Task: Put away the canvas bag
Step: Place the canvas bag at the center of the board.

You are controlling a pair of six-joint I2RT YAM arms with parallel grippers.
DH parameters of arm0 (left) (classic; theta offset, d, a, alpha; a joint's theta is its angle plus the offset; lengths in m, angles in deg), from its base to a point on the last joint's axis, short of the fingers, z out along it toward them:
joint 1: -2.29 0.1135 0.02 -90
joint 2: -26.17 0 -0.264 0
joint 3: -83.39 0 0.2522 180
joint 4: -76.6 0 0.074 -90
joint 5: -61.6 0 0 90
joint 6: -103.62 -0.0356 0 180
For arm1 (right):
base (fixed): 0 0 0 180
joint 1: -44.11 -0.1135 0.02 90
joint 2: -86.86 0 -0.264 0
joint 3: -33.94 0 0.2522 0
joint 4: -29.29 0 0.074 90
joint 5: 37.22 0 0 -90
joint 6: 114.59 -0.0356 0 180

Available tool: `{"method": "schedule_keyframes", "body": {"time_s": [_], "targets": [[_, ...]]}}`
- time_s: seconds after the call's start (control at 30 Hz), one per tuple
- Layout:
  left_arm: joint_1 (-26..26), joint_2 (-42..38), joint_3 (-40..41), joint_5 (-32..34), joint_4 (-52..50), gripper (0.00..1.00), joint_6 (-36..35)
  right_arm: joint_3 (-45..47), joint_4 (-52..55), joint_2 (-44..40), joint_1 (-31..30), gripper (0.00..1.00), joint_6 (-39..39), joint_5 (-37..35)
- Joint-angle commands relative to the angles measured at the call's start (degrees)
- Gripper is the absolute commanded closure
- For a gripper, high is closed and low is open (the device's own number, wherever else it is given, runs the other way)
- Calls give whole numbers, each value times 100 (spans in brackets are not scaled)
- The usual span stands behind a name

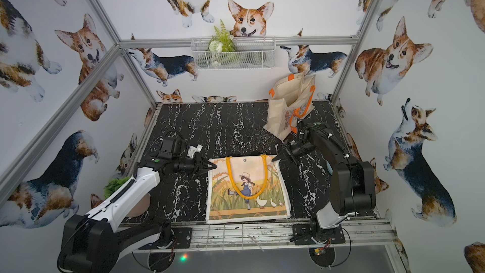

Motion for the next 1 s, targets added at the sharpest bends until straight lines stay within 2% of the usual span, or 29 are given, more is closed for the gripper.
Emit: {"method": "schedule_keyframes", "body": {"time_s": [0.0, 0.33, 0.37, 0.47, 0.6, 0.7, 0.73, 0.83, 0.97], "targets": [[52, 396, -83, 776, -383, 100, -189, 13, -147, 322, 175, 100, 46, -598], [87, 1543, -556, 960, -553, 100, -1007, 35, -537, 1024, 230, 100, 427, -548], [96, 1629, -571, 981, -585, 99, -1073, 8, -571, 1056, 234, 100, 462, -580], [123, 1794, -831, 1070, -617, 87, -1171, -24, -682, 1137, 233, 100, 543, -583], [135, 1821, -882, 1132, -617, 63, -1186, -31, -777, 1178, 234, 86, 565, -697], [149, 1813, -879, 1167, -731, 47, -1247, -31, -735, 1227, 233, 56, 642, -756], [163, 1792, -870, 1185, -786, 45, -1309, -29, -688, 1227, 234, 47, 681, -824], [201, 1609, -786, 1243, -938, 45, -1412, -16, -570, 1111, 236, 33, 812, -955], [237, 1213, -489, 1335, -1021, 45, -1417, -11, -287, 764, 269, 25, 1015, -1358]]}}
